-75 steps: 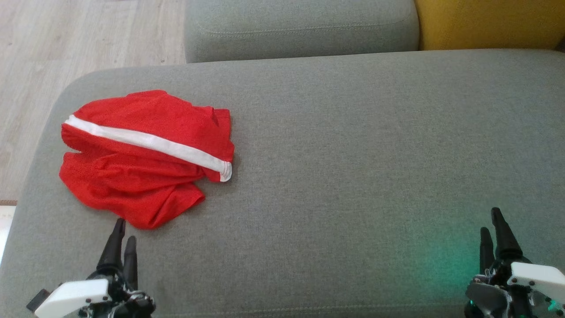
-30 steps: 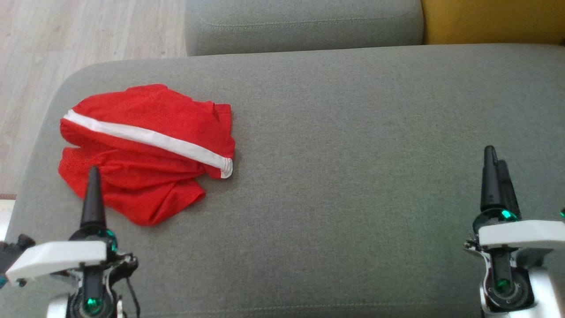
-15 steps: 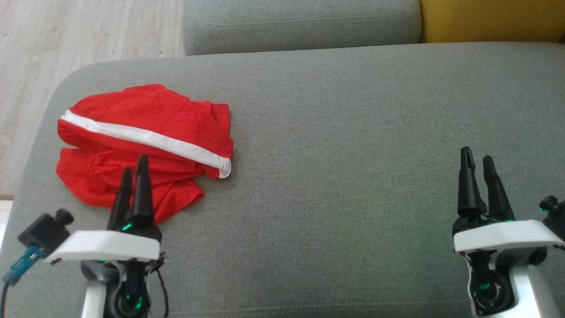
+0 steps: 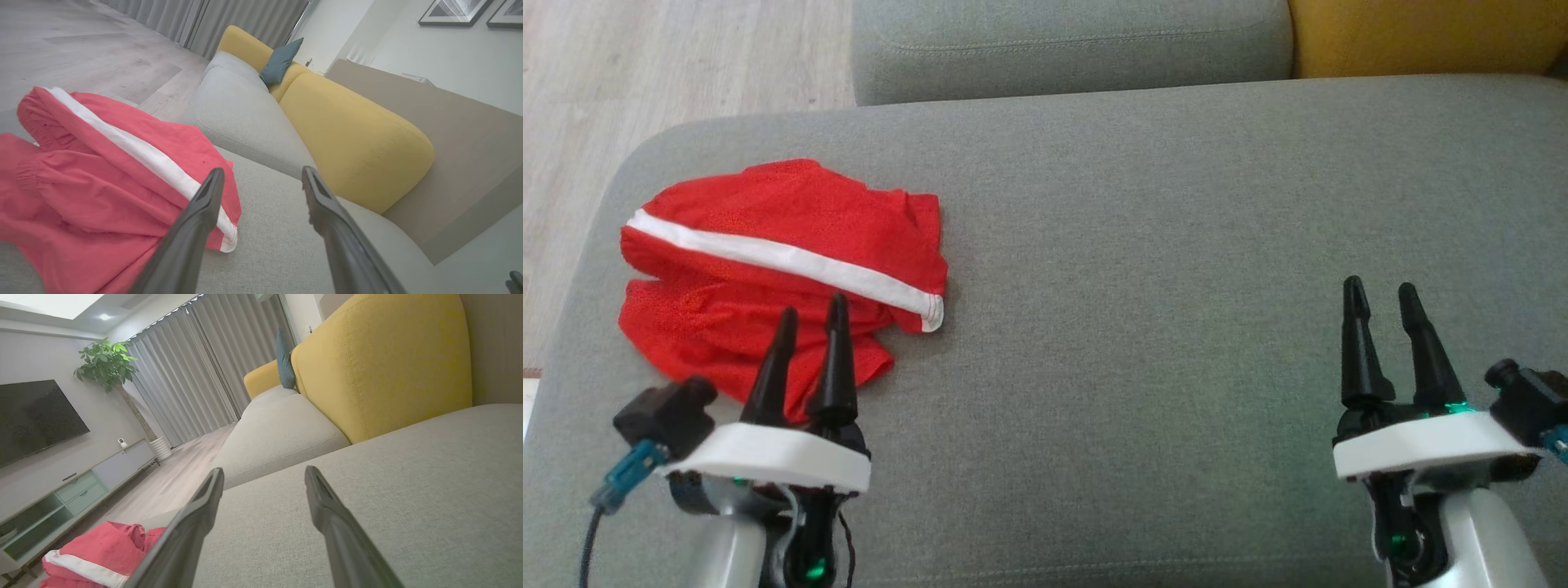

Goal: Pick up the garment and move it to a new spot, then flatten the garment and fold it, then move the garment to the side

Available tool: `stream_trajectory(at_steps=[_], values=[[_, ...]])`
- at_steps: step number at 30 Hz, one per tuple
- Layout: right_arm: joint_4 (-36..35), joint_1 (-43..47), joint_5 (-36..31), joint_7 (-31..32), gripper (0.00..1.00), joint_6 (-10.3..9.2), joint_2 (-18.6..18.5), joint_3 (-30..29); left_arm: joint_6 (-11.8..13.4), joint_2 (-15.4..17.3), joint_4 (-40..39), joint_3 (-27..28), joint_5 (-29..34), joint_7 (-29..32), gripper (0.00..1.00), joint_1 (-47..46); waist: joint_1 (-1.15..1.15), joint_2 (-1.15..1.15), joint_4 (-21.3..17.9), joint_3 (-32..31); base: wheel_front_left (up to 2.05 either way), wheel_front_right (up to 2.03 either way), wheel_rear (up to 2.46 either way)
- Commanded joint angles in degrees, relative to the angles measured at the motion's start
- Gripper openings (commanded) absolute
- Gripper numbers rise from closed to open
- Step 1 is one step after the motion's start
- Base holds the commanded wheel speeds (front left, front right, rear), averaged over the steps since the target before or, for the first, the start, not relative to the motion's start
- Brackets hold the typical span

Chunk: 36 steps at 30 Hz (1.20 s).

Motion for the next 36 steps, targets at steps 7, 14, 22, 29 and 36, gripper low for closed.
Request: stream_trajectory(at_steps=[7, 14, 22, 29, 36], values=[[-2.2, -1.6, -7.0, -1.9, 1.00, 0.30, -0.4, 1.4, 3.2, 2.8, -3.3, -2.1, 6.1, -1.6, 1.00, -2.3, 0.00, 0.00, 0.0, 0.0, 0.00, 0.00, 0.00], [-2.6, -1.9, -12.7, -3.1, 1.00, 0.33, -0.5, 1.3, 5.6, 4.3, -4.6, -3.8, 10.4, -2.8, 1.00, -2.8, 0.00, 0.00, 0.2, 0.3, 0.00, 0.00, 0.00], [-3.0, -2.3, -19.3, -4.4, 1.00, 0.36, -0.5, 1.8, 8.3, 6.6, -4.4, -8.6, 17.6, -4.1, 1.00, -3.6, 0.00, 0.00, 0.2, 0.6, 0.00, 0.00, 0.00], [-3.5, -2.5, -24.1, -5.6, 1.00, 0.38, -0.5, 2.7, 11.8, 8.3, -4.8, -12.6, 22.7, -5.3, 1.00, -4.7, 0.00, 0.00, 0.2, 0.9, 0.00, 0.00, 0.00], [-3.5, -2.3, -20.7, -6.8, 1.00, 0.41, -0.5, 2.9, 13.0, 6.2, -7.0, -10.2, 21.0, -6.4, 1.00, -3.6, 0.00, 0.00, 0.5, 1.2, 0.00, 0.00, 0.00]])
